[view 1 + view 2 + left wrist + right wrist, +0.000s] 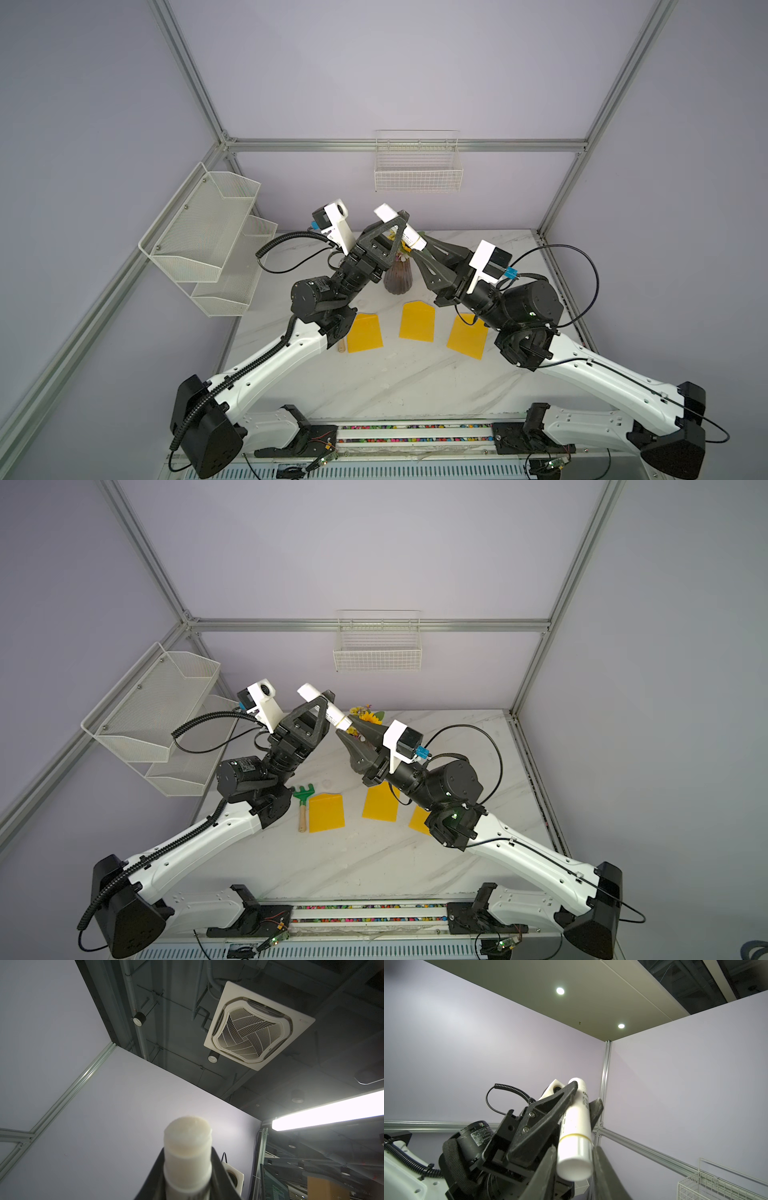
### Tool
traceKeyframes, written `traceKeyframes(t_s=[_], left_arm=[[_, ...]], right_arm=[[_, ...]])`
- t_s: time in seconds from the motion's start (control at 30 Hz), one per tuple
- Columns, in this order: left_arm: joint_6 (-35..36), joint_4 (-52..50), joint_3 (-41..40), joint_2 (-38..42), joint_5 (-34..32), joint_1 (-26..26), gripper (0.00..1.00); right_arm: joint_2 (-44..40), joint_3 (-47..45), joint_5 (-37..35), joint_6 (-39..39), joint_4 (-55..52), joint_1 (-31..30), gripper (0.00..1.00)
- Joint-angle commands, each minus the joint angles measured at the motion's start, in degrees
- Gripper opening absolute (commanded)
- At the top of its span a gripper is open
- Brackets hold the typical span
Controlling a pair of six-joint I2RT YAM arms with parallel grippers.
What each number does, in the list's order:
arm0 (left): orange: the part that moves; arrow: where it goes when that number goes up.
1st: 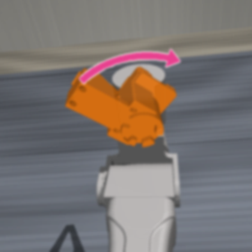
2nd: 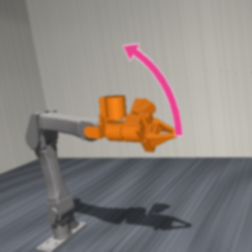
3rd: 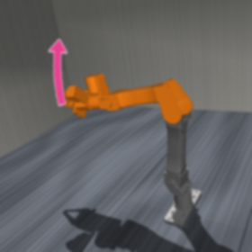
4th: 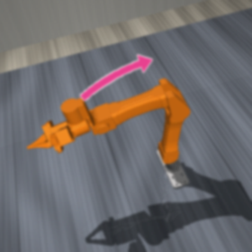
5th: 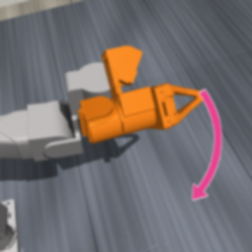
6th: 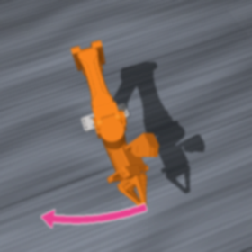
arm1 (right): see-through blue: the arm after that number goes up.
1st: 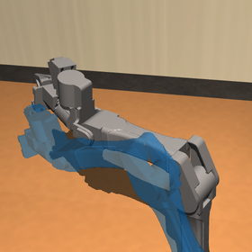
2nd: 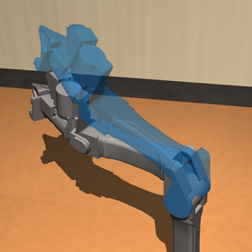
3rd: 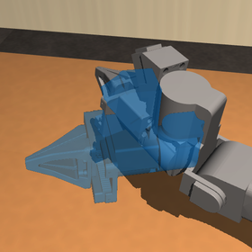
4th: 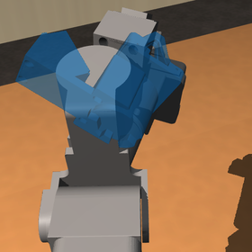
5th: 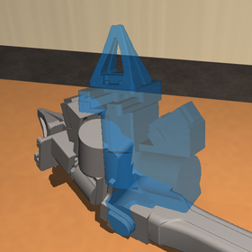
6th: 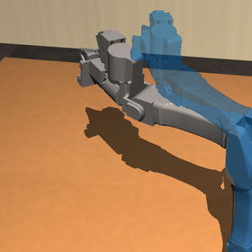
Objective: Seal the envelope with a glue stick
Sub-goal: Unscrew the glue stick.
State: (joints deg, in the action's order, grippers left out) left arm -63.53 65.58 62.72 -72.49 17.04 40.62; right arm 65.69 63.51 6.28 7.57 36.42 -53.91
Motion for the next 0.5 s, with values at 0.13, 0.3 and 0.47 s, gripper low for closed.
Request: traceKeyframes(t_s=[0.13,0.3,0.47], left_arm=[[0.8,2.6,1.7,-0.3,3.0,0.5,0.0],[5.6,2.1,3.1,-1.0,9.2,0.4,0.0],[8.7,1.3,5.9,-2.8,16.3,0.4,0.0]], right_arm=[[-0.2,0.9,-0.9,-6.9,1.6,-0.3,0.21],[-2.5,-0.9,0.6,-21.6,1.6,-0.3,0.18],[-4.3,-3.4,2.6,-42.9,6.7,-0.3,0.12]])
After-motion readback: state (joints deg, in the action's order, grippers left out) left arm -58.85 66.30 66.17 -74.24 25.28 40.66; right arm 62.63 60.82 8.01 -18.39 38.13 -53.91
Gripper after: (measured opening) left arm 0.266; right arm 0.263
